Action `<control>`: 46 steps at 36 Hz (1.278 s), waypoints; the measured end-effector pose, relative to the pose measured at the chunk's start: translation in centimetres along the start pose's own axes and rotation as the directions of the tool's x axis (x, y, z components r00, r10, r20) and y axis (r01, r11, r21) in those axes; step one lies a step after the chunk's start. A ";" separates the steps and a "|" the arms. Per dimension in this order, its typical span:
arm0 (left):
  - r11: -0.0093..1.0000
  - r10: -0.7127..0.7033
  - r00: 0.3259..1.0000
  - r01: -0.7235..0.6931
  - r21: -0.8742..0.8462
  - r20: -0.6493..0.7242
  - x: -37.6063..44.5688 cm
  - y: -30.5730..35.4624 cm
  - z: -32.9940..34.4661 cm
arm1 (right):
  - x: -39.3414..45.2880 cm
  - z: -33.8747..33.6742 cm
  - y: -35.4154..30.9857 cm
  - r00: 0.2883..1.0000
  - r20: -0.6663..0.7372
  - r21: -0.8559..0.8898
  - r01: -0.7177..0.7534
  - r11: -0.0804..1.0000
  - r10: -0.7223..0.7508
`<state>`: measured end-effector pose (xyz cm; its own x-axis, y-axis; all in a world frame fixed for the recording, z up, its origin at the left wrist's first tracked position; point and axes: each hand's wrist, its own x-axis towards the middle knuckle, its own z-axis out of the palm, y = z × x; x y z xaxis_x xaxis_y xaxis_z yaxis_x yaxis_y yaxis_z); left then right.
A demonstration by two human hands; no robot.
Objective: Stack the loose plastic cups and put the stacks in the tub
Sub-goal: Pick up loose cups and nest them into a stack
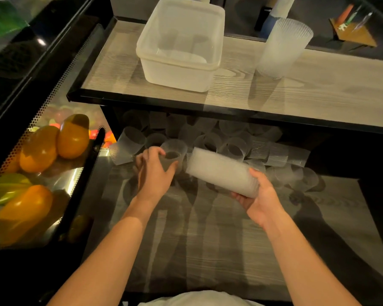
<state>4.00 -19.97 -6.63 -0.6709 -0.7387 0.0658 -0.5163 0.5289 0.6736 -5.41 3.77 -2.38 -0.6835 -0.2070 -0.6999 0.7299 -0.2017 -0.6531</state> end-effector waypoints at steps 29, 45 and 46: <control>0.991 -0.129 0.974 0.135 -0.017 0.184 -1.7 -1.7 2.5 | 0.6 -0.8 1.8 0.994 -0.059 -0.090 0.082 0.992 -0.088; 0.811 -0.218 0.911 0.368 -0.454 0.350 -5.0 -2.9 0.0 | 0.5 -0.9 2.1 0.998 -0.041 -0.052 0.034 0.998 -0.037; 0.781 -0.172 0.902 0.370 -0.503 0.397 -5.1 -2.7 -0.4 | 0.4 -0.8 2.2 0.999 -0.040 -0.065 0.029 0.997 -0.031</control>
<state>9.02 -17.82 -8.51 -0.7276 -0.5910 -0.3483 -0.3834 -0.0707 0.9209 -4.10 4.02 -4.30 -0.7054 -0.1621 -0.6901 0.7088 -0.1449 -0.6904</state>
